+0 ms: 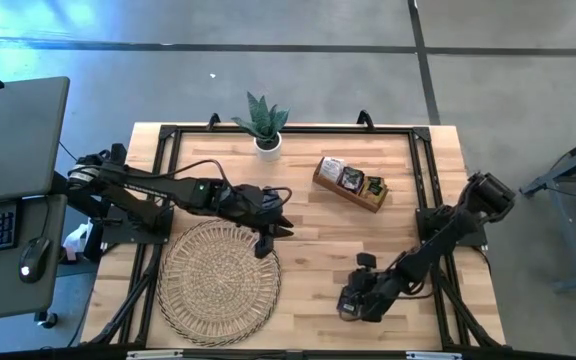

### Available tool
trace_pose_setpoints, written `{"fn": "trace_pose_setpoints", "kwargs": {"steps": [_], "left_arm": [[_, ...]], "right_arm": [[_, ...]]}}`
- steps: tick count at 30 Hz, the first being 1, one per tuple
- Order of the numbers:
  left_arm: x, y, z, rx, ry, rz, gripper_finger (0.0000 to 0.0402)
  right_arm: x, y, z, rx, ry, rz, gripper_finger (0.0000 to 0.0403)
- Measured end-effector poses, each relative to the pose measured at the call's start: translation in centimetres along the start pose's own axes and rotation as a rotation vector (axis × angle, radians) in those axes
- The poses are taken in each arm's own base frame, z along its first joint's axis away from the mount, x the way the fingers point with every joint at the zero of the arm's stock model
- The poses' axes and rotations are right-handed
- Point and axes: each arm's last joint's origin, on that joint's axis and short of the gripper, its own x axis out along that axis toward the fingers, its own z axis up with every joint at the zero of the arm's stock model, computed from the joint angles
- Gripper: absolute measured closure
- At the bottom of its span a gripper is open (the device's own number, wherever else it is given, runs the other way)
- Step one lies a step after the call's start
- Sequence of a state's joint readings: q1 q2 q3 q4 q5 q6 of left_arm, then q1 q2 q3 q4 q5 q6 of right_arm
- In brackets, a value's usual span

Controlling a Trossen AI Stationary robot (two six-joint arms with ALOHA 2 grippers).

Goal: Pick & Place Tea
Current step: Put the black tea bag into the middle section of the wooden organizer

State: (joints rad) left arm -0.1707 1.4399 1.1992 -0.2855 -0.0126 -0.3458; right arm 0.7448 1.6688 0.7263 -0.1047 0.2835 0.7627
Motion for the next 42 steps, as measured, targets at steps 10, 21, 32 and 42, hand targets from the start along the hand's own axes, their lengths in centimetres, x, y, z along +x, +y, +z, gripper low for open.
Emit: {"fn": "trace_pose_setpoints", "kwargs": {"steps": [10, 21, 32, 42], "left_arm": [[0.0, 0.0, 0.0, 0.0, 0.001, 0.004, 0.0303], [0.0, 0.1, -0.1, 0.026, -0.001, 0.033, 0.0303], [0.0, 0.4, -0.9, -0.001, 0.087, 0.054, 0.0303], [-0.1, 0.3, -1.5, 0.158, 0.179, -0.065, 0.0303]], "right_arm": [[0.9, -2.3, -2.7, -0.218, -0.037, 0.016, 0.0277], [0.8, -2.3, -0.7, -0.469, -0.187, -0.01, 0.0391], [-2.6, -1.4, 5.8, -1.017, -0.621, -0.501, 0.0392], [-4.8, -1.6, 8.5, -1.378, -0.888, -0.482, 0.0398]]}}
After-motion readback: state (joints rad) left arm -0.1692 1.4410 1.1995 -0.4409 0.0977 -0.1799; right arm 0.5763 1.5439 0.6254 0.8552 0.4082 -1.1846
